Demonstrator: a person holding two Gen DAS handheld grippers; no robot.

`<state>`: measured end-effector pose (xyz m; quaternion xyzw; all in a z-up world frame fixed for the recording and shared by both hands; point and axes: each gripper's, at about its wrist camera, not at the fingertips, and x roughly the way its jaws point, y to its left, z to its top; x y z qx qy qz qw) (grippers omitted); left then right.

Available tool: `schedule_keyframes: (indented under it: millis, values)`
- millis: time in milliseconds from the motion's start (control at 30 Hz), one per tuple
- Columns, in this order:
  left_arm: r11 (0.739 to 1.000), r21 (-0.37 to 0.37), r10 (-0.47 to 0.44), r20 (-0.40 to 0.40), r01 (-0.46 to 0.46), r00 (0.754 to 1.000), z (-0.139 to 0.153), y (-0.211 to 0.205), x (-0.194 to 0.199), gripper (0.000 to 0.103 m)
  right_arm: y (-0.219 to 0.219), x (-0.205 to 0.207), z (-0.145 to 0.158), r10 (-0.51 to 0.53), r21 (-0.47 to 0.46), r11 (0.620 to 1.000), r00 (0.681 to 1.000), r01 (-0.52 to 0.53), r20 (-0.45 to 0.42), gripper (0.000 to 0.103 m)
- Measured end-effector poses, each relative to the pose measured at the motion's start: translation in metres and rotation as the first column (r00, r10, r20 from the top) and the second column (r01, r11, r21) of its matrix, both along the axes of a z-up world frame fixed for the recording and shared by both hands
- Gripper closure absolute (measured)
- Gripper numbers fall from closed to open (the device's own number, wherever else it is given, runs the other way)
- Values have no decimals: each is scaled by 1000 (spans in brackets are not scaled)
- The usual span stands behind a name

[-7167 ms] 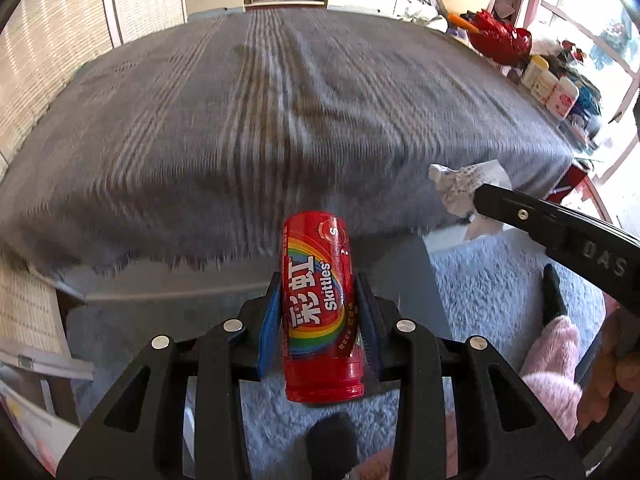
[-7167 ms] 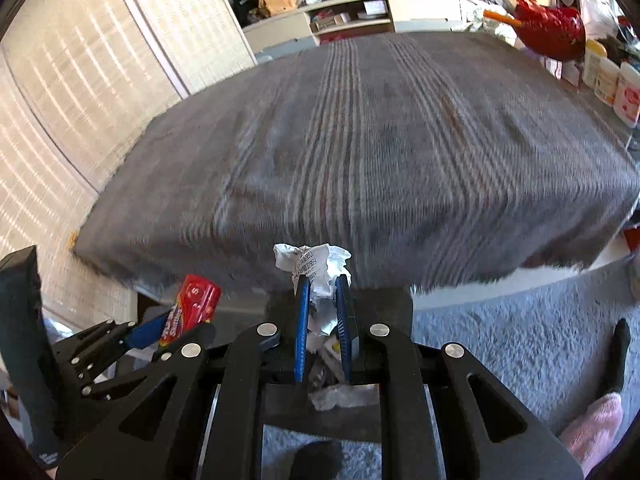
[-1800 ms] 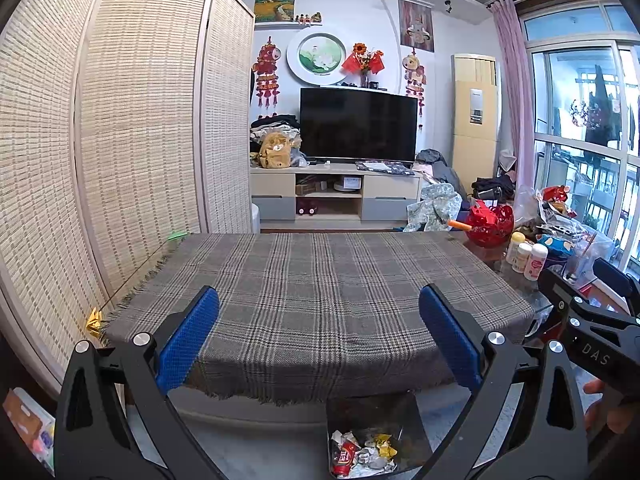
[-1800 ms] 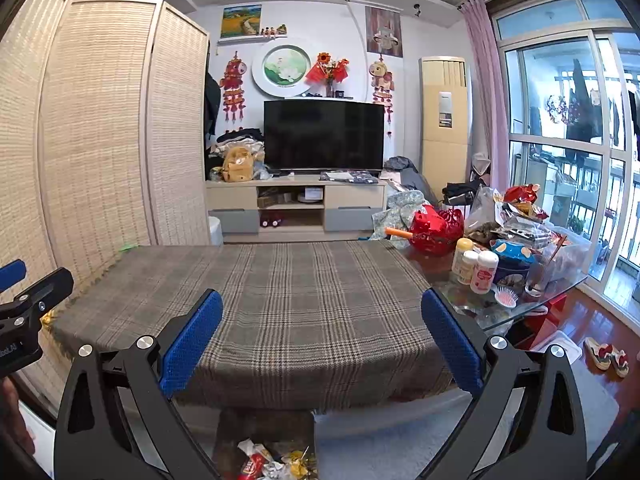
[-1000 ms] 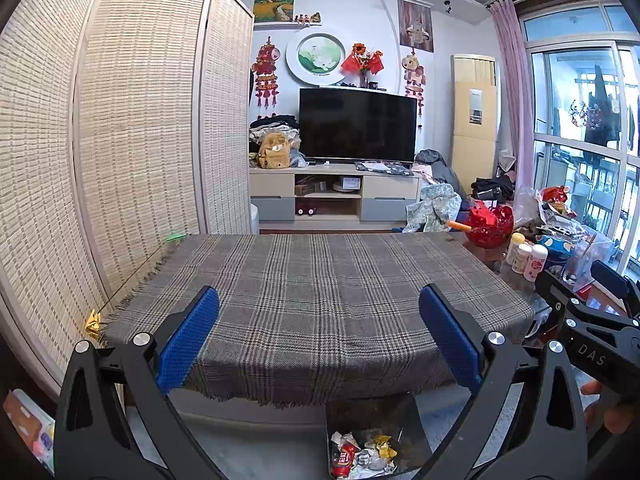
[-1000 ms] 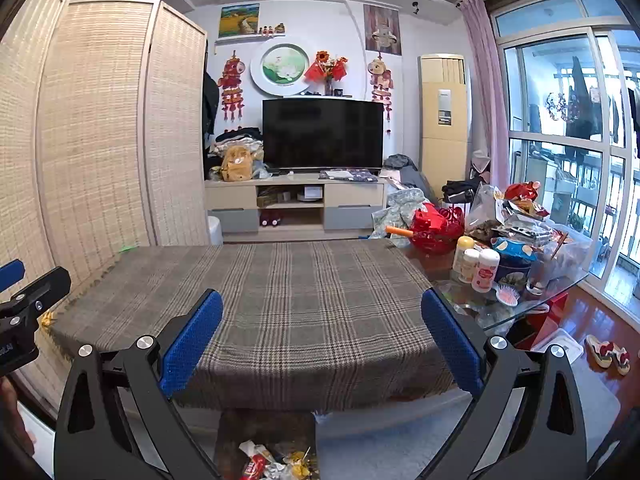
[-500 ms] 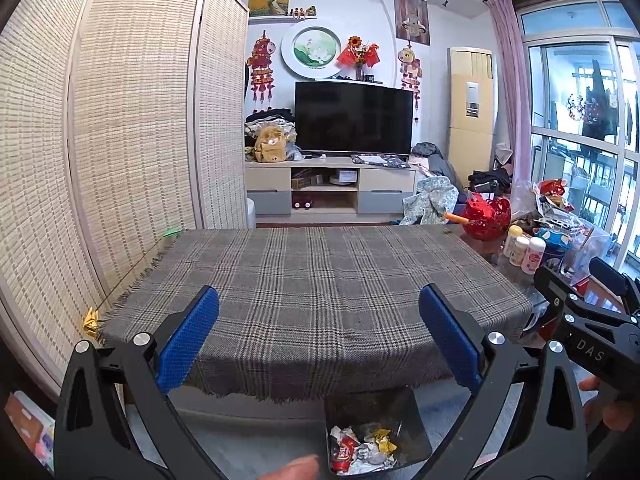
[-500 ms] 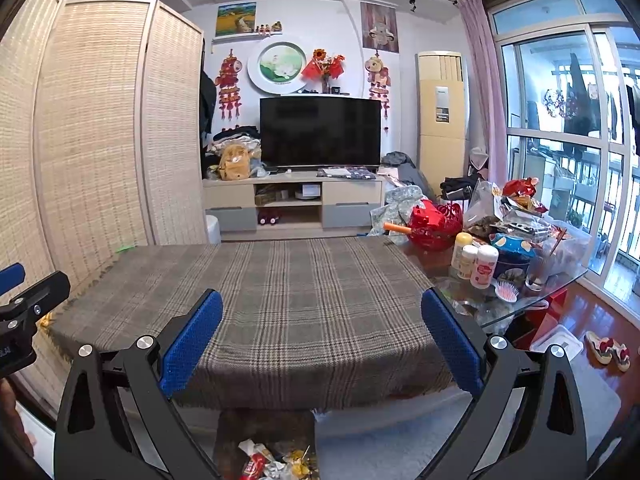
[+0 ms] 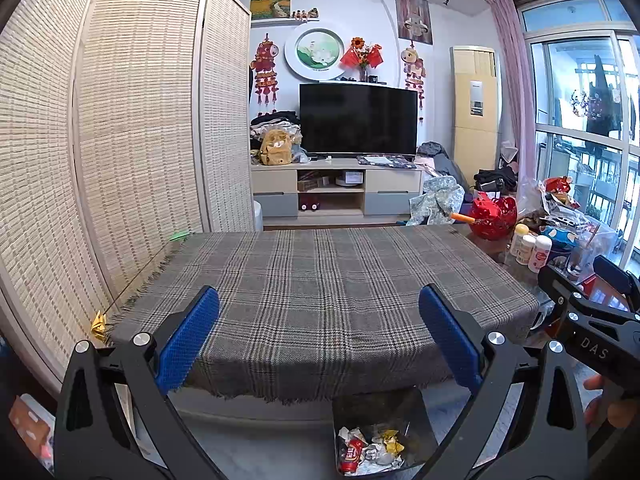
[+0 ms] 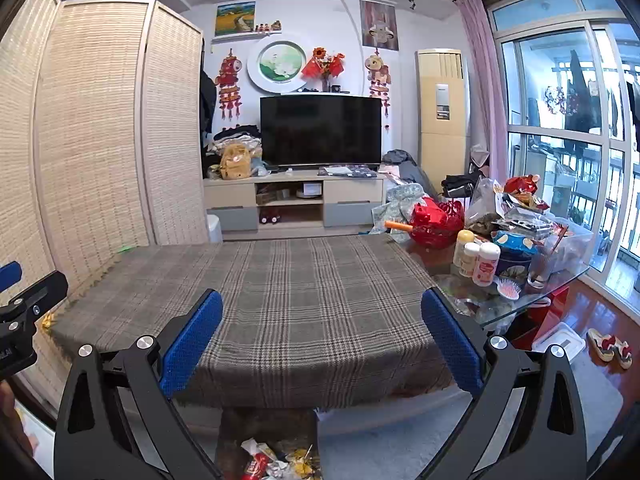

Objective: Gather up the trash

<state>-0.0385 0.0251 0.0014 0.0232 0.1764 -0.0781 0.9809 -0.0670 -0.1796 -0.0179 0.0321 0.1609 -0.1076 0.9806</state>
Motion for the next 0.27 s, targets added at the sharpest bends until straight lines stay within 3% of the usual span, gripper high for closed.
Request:
schedule_keyframes:
  millis: [267]
  values:
    - [1000, 14, 11, 8, -12, 1000, 2, 2, 1, 8, -2, -1, 0, 1, -1, 1000, 1000, -1, 4, 3]
